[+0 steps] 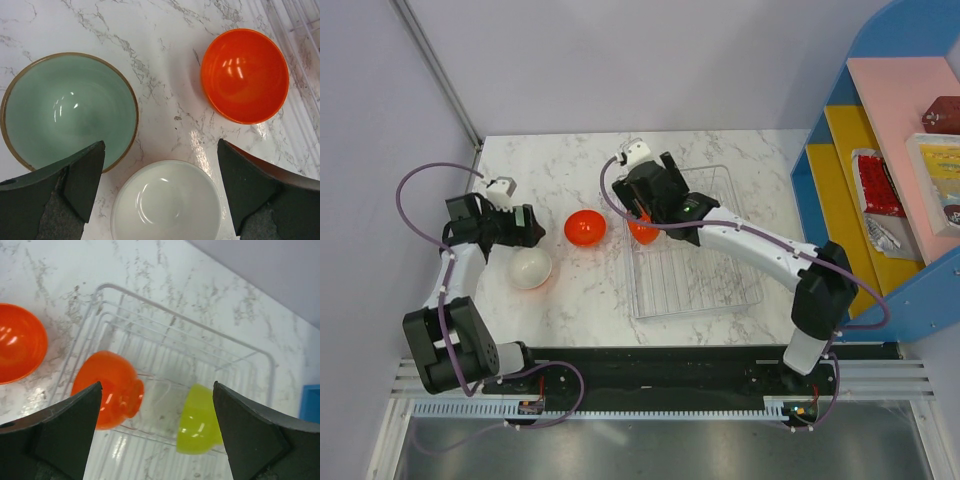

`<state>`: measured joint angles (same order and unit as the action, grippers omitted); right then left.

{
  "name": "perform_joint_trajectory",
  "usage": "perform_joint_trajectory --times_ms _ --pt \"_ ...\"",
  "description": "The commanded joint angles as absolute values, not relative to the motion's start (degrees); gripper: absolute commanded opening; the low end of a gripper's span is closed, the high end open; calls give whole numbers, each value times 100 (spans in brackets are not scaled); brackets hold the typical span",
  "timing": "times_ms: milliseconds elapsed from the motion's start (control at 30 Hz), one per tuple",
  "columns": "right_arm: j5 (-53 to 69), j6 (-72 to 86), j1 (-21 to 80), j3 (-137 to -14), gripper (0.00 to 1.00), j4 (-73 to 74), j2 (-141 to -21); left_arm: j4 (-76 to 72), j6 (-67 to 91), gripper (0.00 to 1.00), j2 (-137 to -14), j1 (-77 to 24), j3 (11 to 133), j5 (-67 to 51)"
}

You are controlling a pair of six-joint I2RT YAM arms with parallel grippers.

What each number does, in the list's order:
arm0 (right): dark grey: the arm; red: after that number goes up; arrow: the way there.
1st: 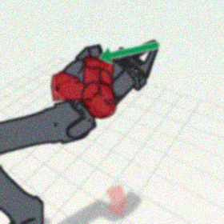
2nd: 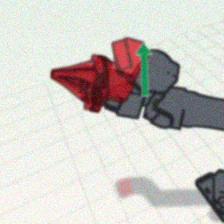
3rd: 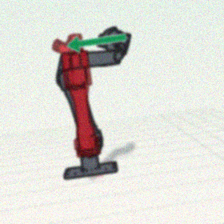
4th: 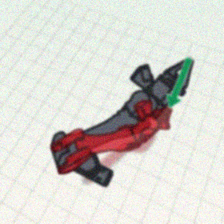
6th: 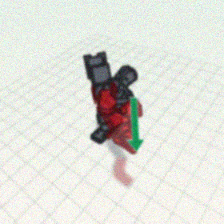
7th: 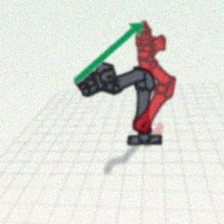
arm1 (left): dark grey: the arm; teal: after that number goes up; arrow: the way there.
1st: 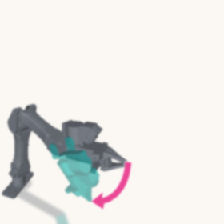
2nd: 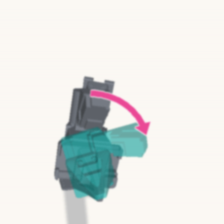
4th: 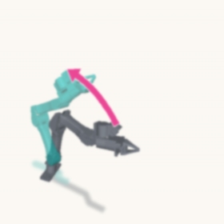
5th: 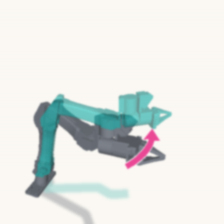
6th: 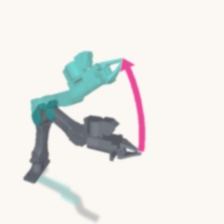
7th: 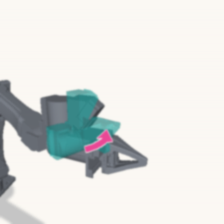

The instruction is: Load the bowls into the dish rack

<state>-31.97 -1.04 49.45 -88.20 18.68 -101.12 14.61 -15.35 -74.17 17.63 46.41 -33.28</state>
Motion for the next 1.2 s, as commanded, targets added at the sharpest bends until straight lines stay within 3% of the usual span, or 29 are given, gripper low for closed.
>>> perform_joint_trajectory --times_ms 0,467,700,900,1000,1167 --pt "-3832 -887 4571 -8834 98 1784 -9414 1292 -1837 100 -7725 1627 5027 -3419" --pt "-2945 -1652 3253 -7067 98 2847 -7771 1116 -1925 100 -8577 291 5422 -2708" --pt "-1610 -1749 2269 -6706 98 3541 -7541 1178 -1934 100 -9254 -184 5923 -2435" --pt "-520 -2021 1758 -6671 98 4218 -7725 1204 -2004 84 -9816 -281 6134 -2286" --pt "-203 -2039 1530 -6609 98 4271 -7866 1204 -2065 69 -10010 -290 6187 -2224" --pt "-17 -1873 1257 -6644 96 4149 -8269 1248 -2092 52 -10125 -308 6196 -2276"
